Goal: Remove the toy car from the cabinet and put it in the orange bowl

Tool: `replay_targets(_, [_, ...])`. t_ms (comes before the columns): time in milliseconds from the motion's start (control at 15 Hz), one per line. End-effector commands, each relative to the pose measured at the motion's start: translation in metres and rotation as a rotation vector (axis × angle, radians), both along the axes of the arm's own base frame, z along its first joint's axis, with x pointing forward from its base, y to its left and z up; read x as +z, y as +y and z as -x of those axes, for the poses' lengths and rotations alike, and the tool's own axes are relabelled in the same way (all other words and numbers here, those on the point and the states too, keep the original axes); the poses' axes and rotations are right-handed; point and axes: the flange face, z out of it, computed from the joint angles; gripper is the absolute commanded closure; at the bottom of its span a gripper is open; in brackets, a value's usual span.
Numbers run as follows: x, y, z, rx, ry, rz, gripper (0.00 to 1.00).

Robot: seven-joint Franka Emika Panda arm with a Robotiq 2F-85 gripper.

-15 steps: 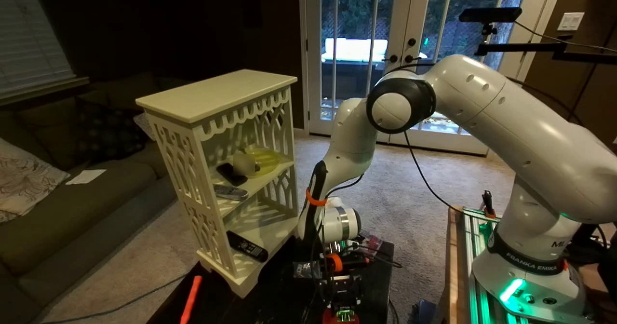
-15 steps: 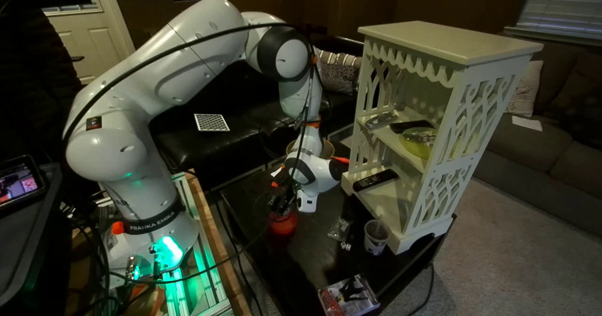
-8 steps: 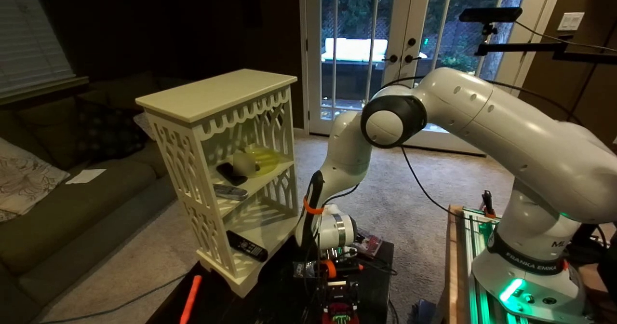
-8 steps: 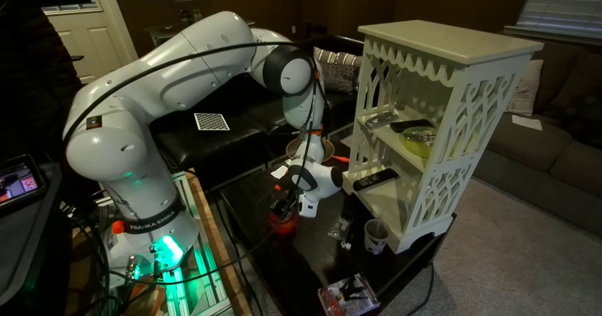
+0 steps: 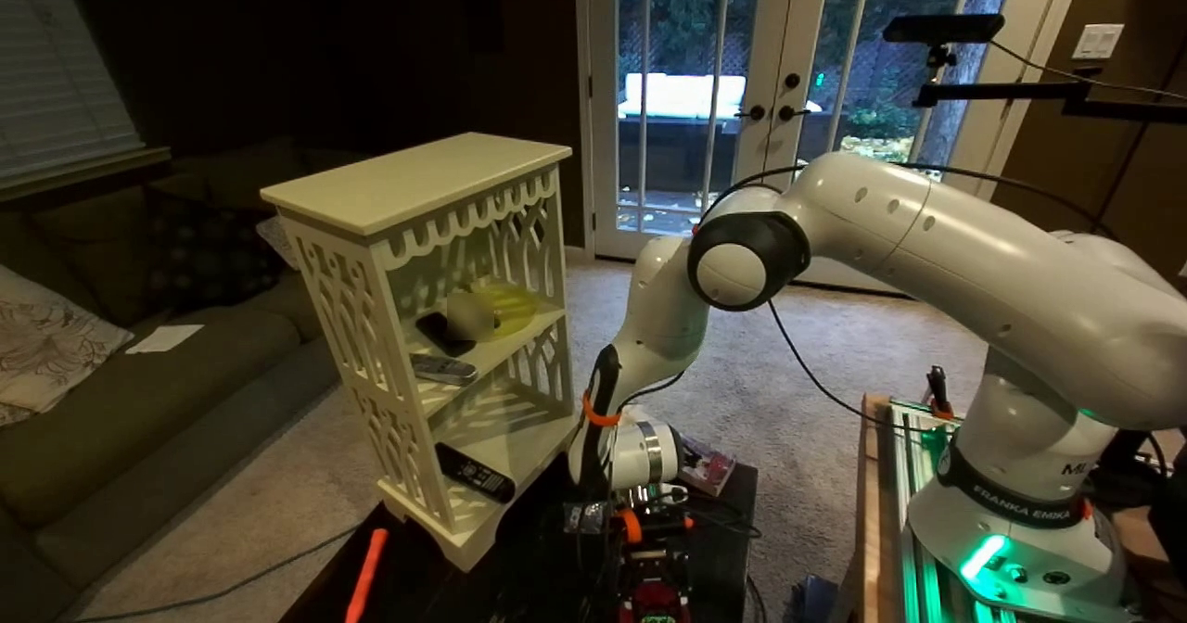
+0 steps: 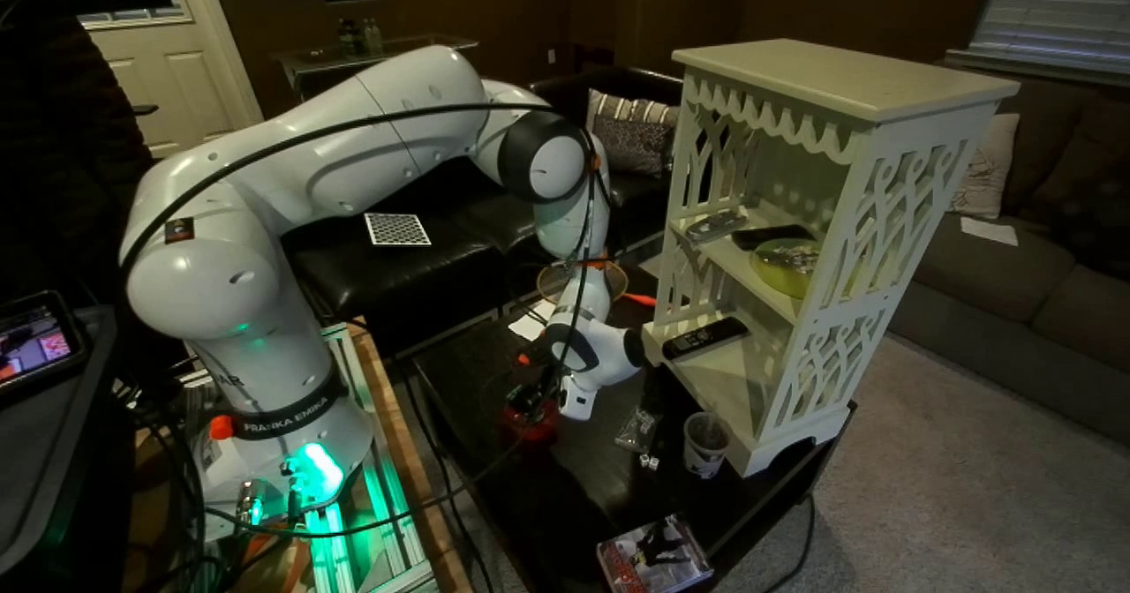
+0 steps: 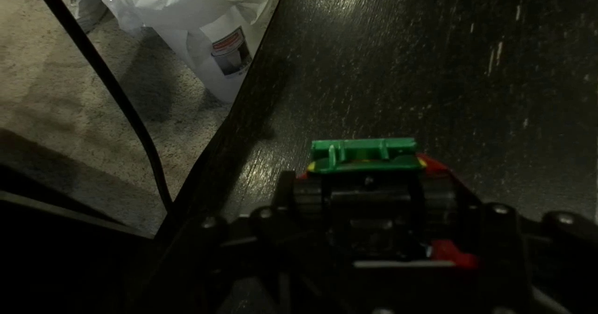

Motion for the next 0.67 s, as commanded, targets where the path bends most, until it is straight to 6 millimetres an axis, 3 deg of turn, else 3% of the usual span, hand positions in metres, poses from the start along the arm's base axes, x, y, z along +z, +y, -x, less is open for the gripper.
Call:
replay_targets(0, [-0.008, 0.003, -0.003, 0.002, 0.044, -0.003, 0.01])
replay_targets(333, [0.007, 0.003, -0.001, -0.001, 0.034, -0.023, 0.00])
replay_targets(600, [0.043, 0.004, 0.018, 0.169, -0.039, -0.043, 0.00])
